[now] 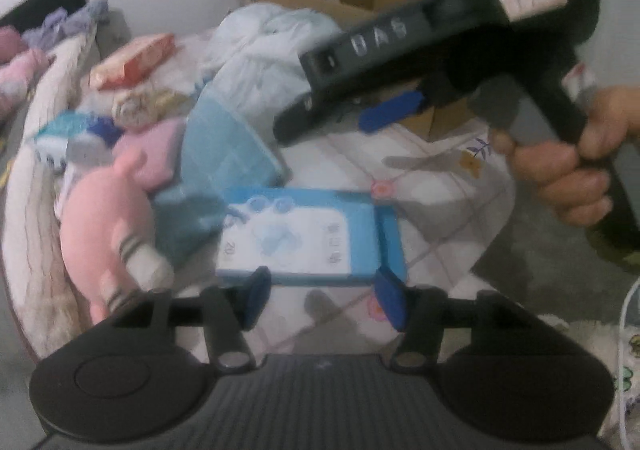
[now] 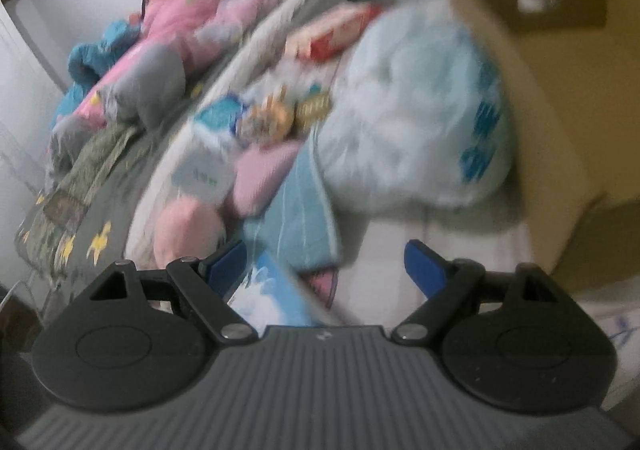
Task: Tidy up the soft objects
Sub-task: 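Close the right gripper on the blue mask box while the left gripper releases it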
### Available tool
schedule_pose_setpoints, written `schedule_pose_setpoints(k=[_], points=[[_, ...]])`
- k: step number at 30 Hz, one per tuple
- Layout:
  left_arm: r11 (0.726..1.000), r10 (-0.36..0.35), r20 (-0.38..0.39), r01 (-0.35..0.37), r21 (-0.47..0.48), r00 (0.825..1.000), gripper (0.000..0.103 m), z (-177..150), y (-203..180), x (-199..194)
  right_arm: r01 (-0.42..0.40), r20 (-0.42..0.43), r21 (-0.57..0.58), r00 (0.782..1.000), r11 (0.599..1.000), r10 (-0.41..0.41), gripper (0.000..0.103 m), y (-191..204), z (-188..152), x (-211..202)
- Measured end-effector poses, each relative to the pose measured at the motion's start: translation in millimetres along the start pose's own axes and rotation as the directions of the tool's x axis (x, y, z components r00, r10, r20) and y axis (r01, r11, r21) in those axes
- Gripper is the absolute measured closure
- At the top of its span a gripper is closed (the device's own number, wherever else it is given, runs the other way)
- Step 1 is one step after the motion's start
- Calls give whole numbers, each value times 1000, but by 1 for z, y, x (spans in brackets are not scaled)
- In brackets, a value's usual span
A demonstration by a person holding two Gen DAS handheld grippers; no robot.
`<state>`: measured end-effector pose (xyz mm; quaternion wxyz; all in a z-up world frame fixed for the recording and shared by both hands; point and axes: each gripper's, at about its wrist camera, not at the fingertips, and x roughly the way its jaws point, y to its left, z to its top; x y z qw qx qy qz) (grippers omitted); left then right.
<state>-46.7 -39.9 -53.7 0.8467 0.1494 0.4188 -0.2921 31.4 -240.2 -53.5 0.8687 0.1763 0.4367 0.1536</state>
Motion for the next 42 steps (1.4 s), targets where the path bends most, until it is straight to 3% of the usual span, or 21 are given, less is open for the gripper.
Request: schedule_pose_setpoints(k=[5, 10, 13, 18, 23, 26, 31, 36, 40, 42], points=[[995, -51, -39, 47, -92, 998, 44, -3, 17, 5, -30, -107, 16, 994, 999, 31, 23, -6, -9, 26], [975, -129, -90, 110, -192, 988, 54, -5, 28, 20, -25, -144, 18, 989, 1000, 28, 29, -12, -11, 35], [966, -155, -93, 131, -224, 984, 54, -4, 30, 27, -37, -162, 37, 986, 999, 42, 32, -17, -14, 36], [963, -149, -81, 126, -239, 985, 46, 2, 30, 32, -79, -209, 96, 973, 992, 97, 46, -18, -21, 36], [961, -140, -101, 110, -253, 985, 41, 2, 31, 34, -131, -250, 160, 953, 978, 169, 49, -24, -27, 34], [961, -131, -102, 102, -256, 986, 40, 3, 32, 36, -136, -247, 148, 954, 980, 170, 52, -24, -25, 34], [959, -133, -113, 100, -265, 985, 36, 4, 33, 38, -89, -192, 51, 976, 995, 98, 51, -15, -15, 35], [956, -113, -114, 77, -283, 987, 34, 5, 32, 39, -135, -249, 3, 959, 991, 132, 50, -1, -19, 50], [956, -70, -91, 41, -289, 993, 34, 6, 30, 31, -127, -255, -84, 962, 988, 102, 53, 16, -29, 48], [959, -52, -74, 30, -281, 996, 36, 5, 30, 22, -132, -251, -72, 962, 989, 110, 57, 16, -31, 43]])
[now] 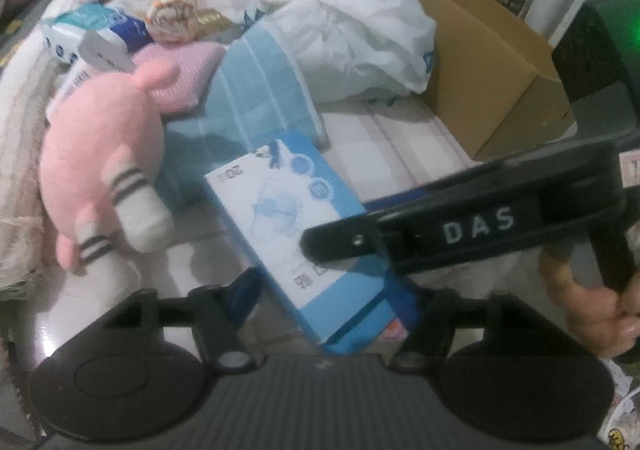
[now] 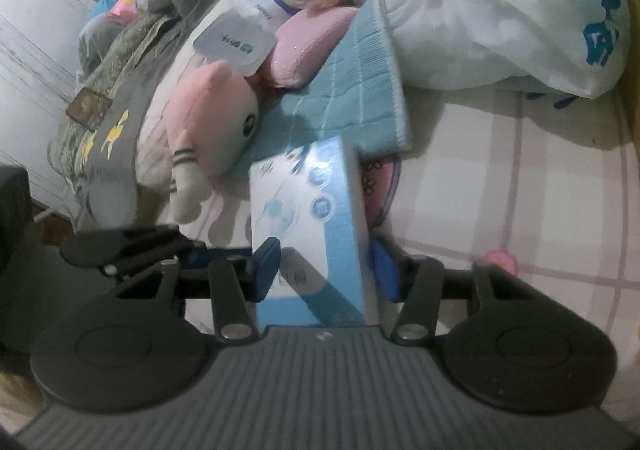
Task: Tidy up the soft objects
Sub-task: 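Close the right gripper on the blue mask box while the left gripper releases it, then carry the blue mask box with the right gripper into the cardboard box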
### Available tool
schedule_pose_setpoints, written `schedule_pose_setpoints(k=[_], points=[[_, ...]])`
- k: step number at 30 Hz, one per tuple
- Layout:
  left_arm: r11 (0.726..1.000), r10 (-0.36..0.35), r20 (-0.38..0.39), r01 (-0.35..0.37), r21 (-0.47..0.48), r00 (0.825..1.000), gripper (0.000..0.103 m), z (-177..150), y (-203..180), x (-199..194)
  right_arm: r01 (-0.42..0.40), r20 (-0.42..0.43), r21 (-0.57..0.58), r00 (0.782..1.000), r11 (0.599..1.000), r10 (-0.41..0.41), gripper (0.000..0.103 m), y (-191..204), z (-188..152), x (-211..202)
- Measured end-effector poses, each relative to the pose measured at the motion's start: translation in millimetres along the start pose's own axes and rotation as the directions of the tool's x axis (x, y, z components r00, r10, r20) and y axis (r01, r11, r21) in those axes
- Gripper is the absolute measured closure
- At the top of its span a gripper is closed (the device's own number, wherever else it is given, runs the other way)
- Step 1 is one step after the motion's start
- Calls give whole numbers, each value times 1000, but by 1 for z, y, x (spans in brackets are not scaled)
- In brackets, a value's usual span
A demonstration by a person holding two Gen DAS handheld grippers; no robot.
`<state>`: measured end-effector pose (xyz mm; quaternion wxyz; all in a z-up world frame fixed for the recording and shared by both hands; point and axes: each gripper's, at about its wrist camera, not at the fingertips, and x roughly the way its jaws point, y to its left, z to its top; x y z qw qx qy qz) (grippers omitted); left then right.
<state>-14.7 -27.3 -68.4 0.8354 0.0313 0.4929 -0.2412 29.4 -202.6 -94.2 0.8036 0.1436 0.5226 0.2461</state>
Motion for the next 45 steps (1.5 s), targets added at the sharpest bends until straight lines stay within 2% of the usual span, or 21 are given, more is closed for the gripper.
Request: schedule_pose_setpoints(k=[2, 4, 13, 18, 26, 32, 34, 36, 39, 45], points=[[1000, 23, 27, -24, 13, 999, 41, -2, -2, -8, -28, 8, 29, 1000, 999, 28, 62, -2, -1, -7], [999, 33, 54, -34, 18, 998, 41, -2, -4, -17, -45, 23, 37, 999, 998, 44, 65, 1, -3, -16], [993, 79, 197, -95, 76, 977, 41, 17, -25, -56, -53, 133, 3, 990, 999, 52, 66, 25, 0, -63], [984, 77, 284, -119, 131, 956, 41, 48, -43, -71, -78, 214, 23, 974, 997, 72, 66, 21, 17, -97], [965, 26, 353, -116, 235, 935, 40, 115, -81, -69, -77, 339, 74, 939, 994, 47, 66, -10, 52, -152], [949, -41, 349, -72, 306, 936, 40, 179, -112, -53, -78, 393, 142, 919, 987, 16, 66, -53, 88, -191], [942, -62, 336, -55, 330, 940, 39, 202, -122, -44, -71, 406, 165, 914, 984, -2, 66, -70, 105, -202], [941, -91, 296, -15, 337, 951, 37, 231, -132, -30, -65, 409, 192, 912, 979, -19, 66, -90, 124, -212], [946, -122, 220, 47, 320, 968, 37, 276, -141, -3, -57, 392, 228, 919, 972, -38, 66, -123, 153, -221], [953, -125, 130, 83, 291, 983, 38, 334, -149, 58, -91, 313, 344, 949, 935, -23, 65, -209, 212, -210]])
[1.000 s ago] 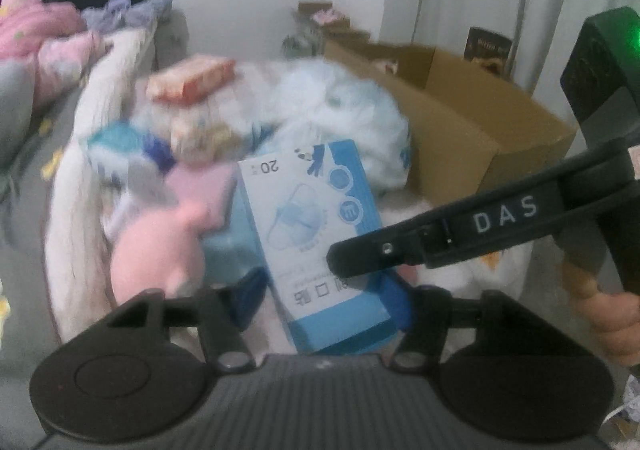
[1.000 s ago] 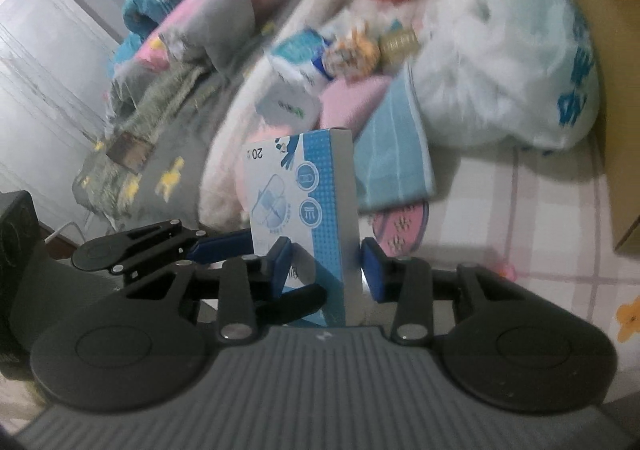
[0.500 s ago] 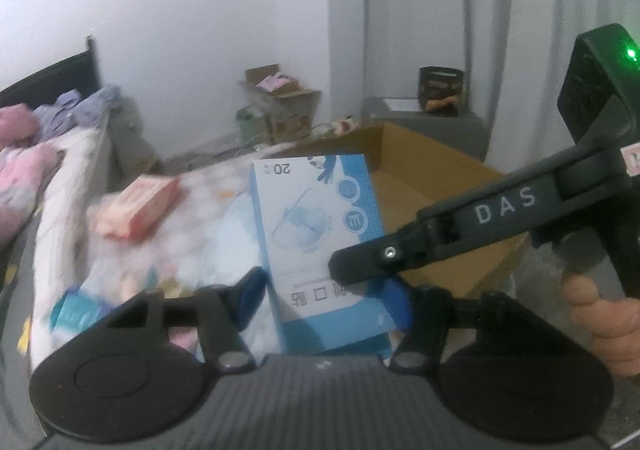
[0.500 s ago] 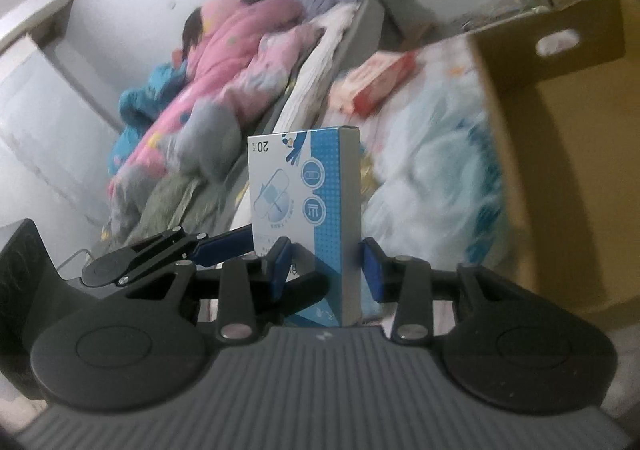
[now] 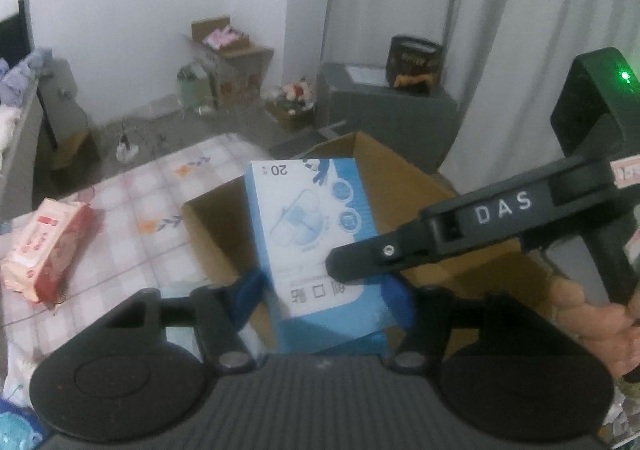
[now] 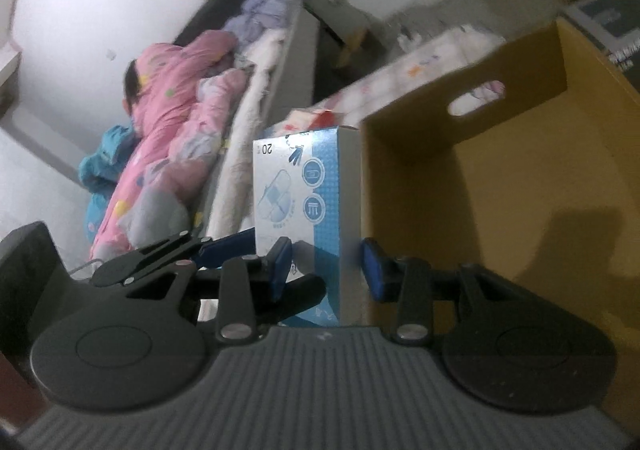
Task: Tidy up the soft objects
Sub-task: 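Carry the blue mask box with the right gripper into the cardboard box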
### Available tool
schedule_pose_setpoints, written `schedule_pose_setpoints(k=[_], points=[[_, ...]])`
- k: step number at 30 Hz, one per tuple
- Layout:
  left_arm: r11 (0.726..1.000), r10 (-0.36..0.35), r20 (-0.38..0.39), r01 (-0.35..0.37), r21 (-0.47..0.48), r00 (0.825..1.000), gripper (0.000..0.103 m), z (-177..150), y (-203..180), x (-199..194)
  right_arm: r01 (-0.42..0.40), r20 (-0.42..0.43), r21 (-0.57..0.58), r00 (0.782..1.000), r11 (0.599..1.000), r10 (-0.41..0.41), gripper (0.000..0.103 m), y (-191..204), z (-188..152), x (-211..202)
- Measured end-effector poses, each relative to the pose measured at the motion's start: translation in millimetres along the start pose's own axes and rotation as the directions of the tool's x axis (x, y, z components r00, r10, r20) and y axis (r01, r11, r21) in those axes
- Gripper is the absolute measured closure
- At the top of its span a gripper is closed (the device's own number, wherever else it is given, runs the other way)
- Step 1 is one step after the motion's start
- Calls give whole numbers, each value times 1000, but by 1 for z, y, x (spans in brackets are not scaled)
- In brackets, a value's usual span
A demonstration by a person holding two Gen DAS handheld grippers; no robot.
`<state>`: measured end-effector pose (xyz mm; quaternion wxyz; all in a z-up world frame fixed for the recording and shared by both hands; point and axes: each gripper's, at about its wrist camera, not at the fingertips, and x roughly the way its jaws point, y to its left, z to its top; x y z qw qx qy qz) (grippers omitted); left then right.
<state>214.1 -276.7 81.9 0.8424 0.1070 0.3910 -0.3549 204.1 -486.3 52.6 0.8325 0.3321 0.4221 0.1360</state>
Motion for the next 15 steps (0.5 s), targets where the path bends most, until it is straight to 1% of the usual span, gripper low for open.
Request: schedule_pose_setpoints(k=[2, 4, 6, 8, 11, 13, 15], points=[[1000, 8, -27, -9, -1, 1000, 38, 8, 4, 20, 0, -32, 40, 999, 999, 2, 65, -17, 20, 19], [1000, 11, -60, -12, -8, 998, 37, 14, 8, 41, 10, -50, 57, 999, 998, -8, 65, -28, 32, 34], [1000, 9, -73, -10, -7, 997, 37, 15, 11, 56, 30, -55, 72, 998, 997, -26, 65, -37, 43, 50], [1000, 23, -64, -22, 8, 998, 35, 14, 14, 65, 47, -64, 75, 997, 996, -42, 65, -51, 53, 65], [998, 62, -59, -61, 27, 996, 34, 11, 16, 75, 104, -97, 93, 991, 990, -95, 64, -71, 56, 94], [998, 61, -64, -59, 26, 996, 34, 11, 19, 75, 153, -133, 120, 982, 981, -136, 64, -89, 53, 112], [998, 55, -66, -53, 18, 996, 34, 11, 22, 70, 182, -152, 144, 975, 973, -160, 64, -104, 47, 120]])
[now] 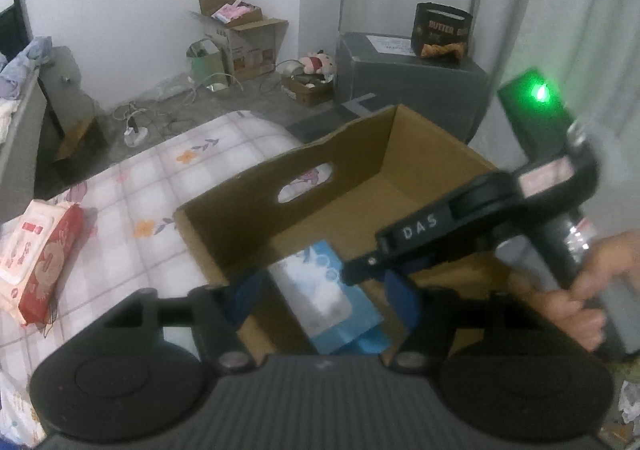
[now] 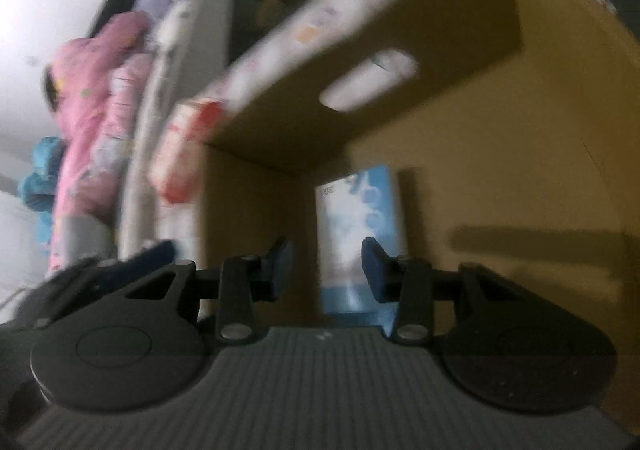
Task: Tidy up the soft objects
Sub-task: 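Carry the blue mask box with the right gripper into the cardboard box, then open the right gripper and withdraw it from the cardboard box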
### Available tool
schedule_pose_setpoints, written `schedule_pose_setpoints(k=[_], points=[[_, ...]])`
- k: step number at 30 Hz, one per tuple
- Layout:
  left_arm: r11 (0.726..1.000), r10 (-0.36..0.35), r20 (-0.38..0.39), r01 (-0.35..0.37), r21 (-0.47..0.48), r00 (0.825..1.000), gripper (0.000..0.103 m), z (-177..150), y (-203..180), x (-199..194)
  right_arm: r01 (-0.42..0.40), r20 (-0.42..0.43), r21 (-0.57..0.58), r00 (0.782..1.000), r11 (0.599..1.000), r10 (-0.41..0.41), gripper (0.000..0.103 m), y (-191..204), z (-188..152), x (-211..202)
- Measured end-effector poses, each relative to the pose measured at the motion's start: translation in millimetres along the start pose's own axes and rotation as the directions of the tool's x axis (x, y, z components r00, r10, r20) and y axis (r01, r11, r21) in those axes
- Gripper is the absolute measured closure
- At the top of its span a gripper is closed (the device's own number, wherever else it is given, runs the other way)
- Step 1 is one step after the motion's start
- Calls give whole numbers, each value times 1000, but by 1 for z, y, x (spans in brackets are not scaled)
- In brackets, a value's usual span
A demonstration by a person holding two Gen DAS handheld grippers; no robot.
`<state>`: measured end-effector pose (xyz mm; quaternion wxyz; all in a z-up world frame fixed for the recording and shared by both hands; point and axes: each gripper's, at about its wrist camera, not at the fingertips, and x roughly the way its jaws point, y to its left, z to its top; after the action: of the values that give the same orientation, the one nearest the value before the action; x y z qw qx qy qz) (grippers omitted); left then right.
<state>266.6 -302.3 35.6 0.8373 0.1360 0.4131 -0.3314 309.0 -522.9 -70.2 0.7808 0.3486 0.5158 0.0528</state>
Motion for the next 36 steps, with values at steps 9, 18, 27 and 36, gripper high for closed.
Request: schedule_pose_setpoints(k=[9, 18, 27, 36], points=[[997, -22, 82, 28, -73, 996, 14, -17, 29, -58, 93, -53, -9, 994, 996, -94, 64, -15, -18, 21], [976, 3, 84, 16, -216, 996, 10, -85, 85, -96, 138, -94, -108, 984, 985, -148, 70, 6, -20, 63], [945, 48, 69, -23, -326, 996, 10, -144, 125, -119, 118, -60, -43, 991, 992, -121, 73, 7, -14, 68], [920, 100, 108, -51, -389, 989, 9, -178, 135, -137, 131, -63, 11, 990, 991, -130, 74, 5, -19, 61]])
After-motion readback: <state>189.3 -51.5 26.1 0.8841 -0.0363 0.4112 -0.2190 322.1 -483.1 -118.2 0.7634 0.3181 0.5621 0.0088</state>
